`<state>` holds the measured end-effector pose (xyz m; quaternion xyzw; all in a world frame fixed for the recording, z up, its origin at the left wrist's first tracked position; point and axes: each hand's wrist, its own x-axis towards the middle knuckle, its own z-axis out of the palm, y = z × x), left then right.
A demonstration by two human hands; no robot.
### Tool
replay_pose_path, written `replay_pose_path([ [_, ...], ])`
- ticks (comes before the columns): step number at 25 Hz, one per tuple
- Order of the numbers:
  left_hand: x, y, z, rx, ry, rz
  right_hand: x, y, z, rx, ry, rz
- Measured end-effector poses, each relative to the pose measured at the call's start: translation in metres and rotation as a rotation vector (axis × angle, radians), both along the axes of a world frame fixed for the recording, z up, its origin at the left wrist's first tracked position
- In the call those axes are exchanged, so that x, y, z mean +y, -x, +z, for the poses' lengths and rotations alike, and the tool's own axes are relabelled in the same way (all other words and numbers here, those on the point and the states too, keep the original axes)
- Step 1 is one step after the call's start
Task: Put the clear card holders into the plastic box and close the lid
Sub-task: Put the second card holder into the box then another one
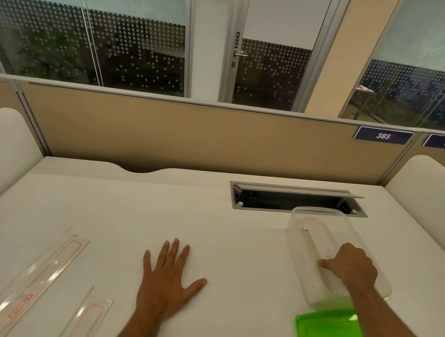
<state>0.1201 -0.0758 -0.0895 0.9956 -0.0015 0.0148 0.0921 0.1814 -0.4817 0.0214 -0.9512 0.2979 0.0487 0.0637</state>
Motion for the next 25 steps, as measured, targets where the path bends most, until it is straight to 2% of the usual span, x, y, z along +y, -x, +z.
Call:
replay_pose_path([
  [15,0.0,0.001,0.004,0.027,0.016,-0.003,-0.001,-0.003,-0.006,0.013,0.039,0.063],
  [19,0.0,0.0,0.006,0.046,0.025,-0.004,0.013,-0.006,0.002,-0.202,0.069,0.086],
  [22,0.001,-0.002,0.01,0.069,0.066,-0.01,0.034,-0.012,0.013,-0.449,-0.087,0.155],
  [25,0.002,-0.004,0.017,0.114,0.06,-0.023,0.061,-0.013,0.02,-0.553,-0.22,0.312],
])
